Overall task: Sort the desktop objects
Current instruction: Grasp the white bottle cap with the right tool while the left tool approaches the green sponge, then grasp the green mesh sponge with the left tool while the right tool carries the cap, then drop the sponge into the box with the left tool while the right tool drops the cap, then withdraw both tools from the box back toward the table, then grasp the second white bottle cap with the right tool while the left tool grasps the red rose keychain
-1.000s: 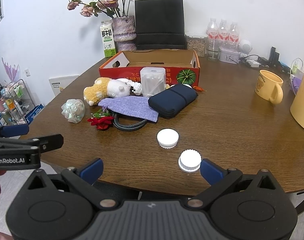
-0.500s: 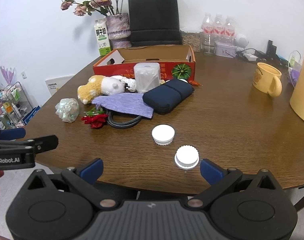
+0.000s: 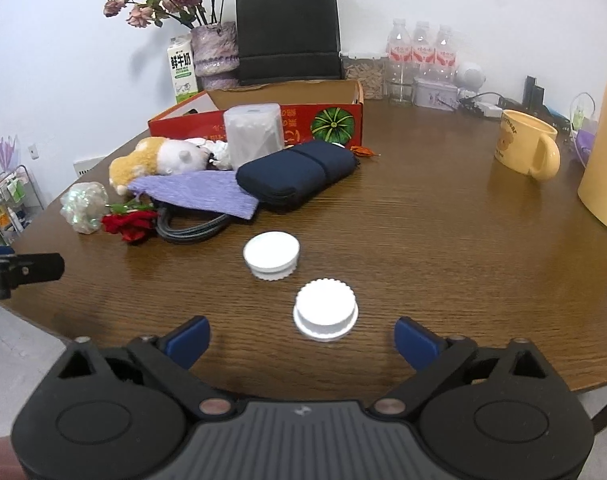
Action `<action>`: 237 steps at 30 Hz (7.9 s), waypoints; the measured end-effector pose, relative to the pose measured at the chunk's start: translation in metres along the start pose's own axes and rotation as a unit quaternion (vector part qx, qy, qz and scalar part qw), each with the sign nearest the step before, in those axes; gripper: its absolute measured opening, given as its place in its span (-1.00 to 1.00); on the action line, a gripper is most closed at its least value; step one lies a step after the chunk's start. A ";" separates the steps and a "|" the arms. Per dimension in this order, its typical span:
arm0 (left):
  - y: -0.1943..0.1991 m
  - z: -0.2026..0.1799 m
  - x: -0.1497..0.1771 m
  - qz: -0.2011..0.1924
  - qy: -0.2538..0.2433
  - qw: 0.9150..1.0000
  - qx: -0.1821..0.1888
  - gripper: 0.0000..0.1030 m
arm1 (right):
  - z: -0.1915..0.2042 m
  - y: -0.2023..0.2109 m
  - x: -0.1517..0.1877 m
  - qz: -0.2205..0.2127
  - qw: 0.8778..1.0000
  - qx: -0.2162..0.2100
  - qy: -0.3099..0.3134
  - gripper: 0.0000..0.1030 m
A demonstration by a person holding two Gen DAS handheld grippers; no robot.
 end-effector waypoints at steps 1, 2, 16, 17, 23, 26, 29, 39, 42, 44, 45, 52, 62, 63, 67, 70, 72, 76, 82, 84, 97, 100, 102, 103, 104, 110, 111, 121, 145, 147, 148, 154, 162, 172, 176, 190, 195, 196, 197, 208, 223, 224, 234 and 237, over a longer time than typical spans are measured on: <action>-0.003 0.000 0.001 0.000 0.001 1.000 0.000 1.00 | -0.003 -0.003 0.000 -0.003 1.000 0.001 0.000 0.82; -0.005 0.000 0.001 0.000 0.002 1.000 0.000 1.00 | -0.005 -0.006 0.000 -0.006 1.000 0.000 -0.001 0.80; -0.037 0.005 0.001 0.006 0.026 1.000 0.002 1.00 | -0.004 -0.025 -0.007 -0.030 0.999 -0.025 0.034 0.20; -0.037 0.007 0.000 0.004 0.027 1.000 -0.002 1.00 | -0.002 -0.025 -0.008 -0.033 0.998 -0.026 0.039 0.12; -0.038 0.022 -0.004 -0.003 0.036 0.999 -0.015 1.00 | 0.000 -0.026 -0.012 -0.037 0.998 -0.037 0.039 -0.25; -0.038 0.029 -0.009 -0.010 0.037 0.999 -0.023 1.00 | -0.002 -0.028 -0.017 -0.040 0.998 -0.040 0.035 -0.25; -0.043 0.040 -0.013 -0.012 0.042 0.998 -0.033 1.00 | -0.002 -0.030 -0.026 -0.048 0.997 -0.041 0.033 -0.25; -0.069 0.077 -0.034 -0.017 0.060 0.996 -0.063 1.00 | 0.003 -0.045 -0.057 -0.059 0.997 -0.042 0.028 -0.25; -0.082 0.087 -0.038 -0.011 0.061 0.996 -0.068 1.00 | 0.006 -0.052 -0.066 -0.059 0.997 -0.042 0.028 -0.26; -0.091 0.090 -0.041 -0.007 0.057 0.996 -0.070 0.99 | 0.009 -0.056 -0.071 -0.059 0.997 -0.042 0.026 -0.25; -0.094 0.091 -0.041 -0.005 0.055 0.996 -0.069 0.97 | 0.010 -0.058 -0.074 -0.059 0.997 -0.042 0.026 -0.26; -0.112 0.089 -0.044 0.010 0.052 0.998 -0.038 0.02 | 0.017 -0.071 -0.085 -0.054 0.997 -0.046 0.016 -0.26; -0.110 0.089 -0.058 -0.013 0.044 0.999 -0.028 -0.07 | 0.022 -0.076 -0.101 -0.056 0.997 -0.050 0.011 -0.26; -0.109 0.090 -0.060 -0.016 0.044 0.998 -0.029 -0.07 | 0.023 -0.076 -0.103 -0.058 0.997 -0.051 0.010 -0.26; -0.103 0.093 -0.068 -0.026 0.044 0.998 -0.034 -0.08 | 0.024 -0.075 -0.113 -0.066 0.996 -0.054 0.011 -0.26; -0.099 0.096 -0.074 -0.032 0.048 0.998 -0.034 -0.08 | 0.026 -0.074 -0.122 -0.072 0.996 -0.057 0.014 -0.26; -0.096 0.097 -0.082 -0.039 0.047 0.998 -0.033 -0.08 | 0.028 -0.074 -0.128 -0.077 0.995 -0.059 0.017 -0.25; -0.091 0.097 -0.100 -0.058 0.042 0.997 -0.029 -0.08 | 0.034 -0.074 -0.143 -0.090 0.994 -0.064 0.025 -0.26; -0.092 0.090 -0.136 -0.075 0.039 0.996 -0.006 -0.08 | 0.044 -0.077 -0.172 -0.108 0.991 -0.071 0.038 -0.25; -0.094 0.086 -0.149 -0.080 0.036 0.996 0.002 -0.08 | 0.048 -0.079 -0.183 -0.113 0.990 -0.074 0.042 -0.25; -0.159 0.056 -0.244 -0.067 0.002 0.997 0.040 -0.08 | 0.066 -0.136 -0.277 -0.109 0.989 -0.089 0.041 -0.25; -0.186 0.050 -0.258 -0.044 -0.003 0.998 0.050 -0.08 | 0.065 -0.166 -0.297 -0.094 0.991 -0.082 0.038 -0.25; -0.206 0.046 -0.268 -0.027 -0.006 0.998 0.052 -0.08 | 0.063 -0.188 -0.308 -0.075 0.993 -0.082 0.030 -0.25; -0.217 0.044 -0.273 -0.019 -0.010 0.999 0.050 -0.08 | 0.062 -0.200 -0.314 -0.065 0.994 -0.079 0.028 -0.25; -0.227 0.042 -0.277 -0.011 -0.013 0.999 0.050 -0.08 | 0.060 -0.209 -0.318 -0.061 0.995 -0.075 0.028 -0.25; -0.289 0.037 -0.293 0.040 -0.025 0.998 0.043 -0.08 | 0.053 -0.279 -0.335 -0.007 0.999 -0.031 0.041 -0.25; -0.299 0.037 -0.292 0.050 -0.025 0.998 0.041 -0.08 | 0.052 -0.290 -0.334 0.003 0.999 -0.023 0.044 -0.25; -0.362 0.038 -0.270 0.115 -0.037 0.992 0.021 -0.06 | 0.047 -0.347 -0.321 0.077 0.995 0.005 0.064 -0.25; -0.293 0.048 -0.288 0.031 -0.051 0.998 -0.005 1.00 | 0.056 -0.284 -0.335 0.024 0.997 -0.009 0.068 1.00; -0.284 0.048 -0.288 0.022 -0.050 0.999 -0.003 1.00 | 0.056 -0.275 -0.335 0.019 0.998 -0.008 0.067 1.00; -0.279 0.048 -0.289 0.017 -0.048 0.999 0.000 1.00 | 0.056 -0.271 -0.334 0.015 0.998 -0.007 0.066 1.00; -0.242 0.052 -0.287 -0.012 -0.038 0.999 -0.001 1.00 | 0.058 -0.238 -0.333 -0.007 0.998 -0.020 0.056 1.00; -0.172 0.056 -0.281 -0.075 -0.025 0.997 0.011 1.00 | 0.059 -0.175 -0.321 -0.053 0.996 -0.038 0.057 1.00; -0.104 0.057 -0.239 -0.124 -0.004 0.992 0.023 1.00 | 0.060 -0.104 -0.271 -0.086 0.992 -0.061 0.069 1.00; -0.082 0.055 -0.215 -0.140 0.001 0.990 0.024 1.00 | 0.059 -0.084 -0.240 -0.090 0.991 -0.068 0.066 1.00; -0.042 0.039 -0.115 -0.133 0.017 0.991 0.021 1.00 | 0.059 -0.038 -0.138 -0.091 0.993 -0.063 0.045 1.00; -0.043 0.038 -0.082 -0.118 0.029 0.993 0.012 1.00 | 0.057 -0.033 -0.108 -0.086 0.994 -0.060 0.039 1.00; -0.044 0.039 -0.076 -0.115 0.035 0.993 0.011 1.00 | 0.056 -0.032 -0.104 -0.086 0.994 -0.062 0.035 1.00; -0.045 0.040 -0.069 -0.112 0.041 0.993 0.009 1.00 | 0.056 -0.032 -0.098 -0.085 0.994 -0.064 0.030 1.00; -0.061 0.029 -0.024 -0.072 0.024 0.997 0.006 1.00 | 0.061 -0.050 -0.048 -0.045 0.996 -0.057 0.050 1.00; -0.070 0.022 -0.017 -0.050 0.017 0.999 0.007 1.00 | 0.050 -0.065 -0.035 -0.025 0.998 -0.042 0.048 0.75; -0.071 0.022 -0.017 -0.049 0.016 0.999 0.008 1.00 | 0.050 -0.066 -0.034 -0.025 0.998 -0.042 0.049 0.67; -0.074 0.011 -0.020 -0.050 -0.002 0.998 0.024 1.00 | 0.042 -0.069 -0.039 -0.045 0.997 -0.047 0.044 -0.24; -0.078 0.007 -0.022 -0.049 -0.008 0.998 0.026 1.00 | 0.042 -0.070 -0.039 -0.047 0.997 -0.047 0.044 -0.24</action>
Point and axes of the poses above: each gripper's, at about its wrist camera, not at the fingertips, and y roughly against the way its jaws point, z to its left, x to its underside, the point moved 10 cm from there along -y, roughly the way its jaws point, and after that the axes turned 8 degrees about -y, right-handed, at the moved point
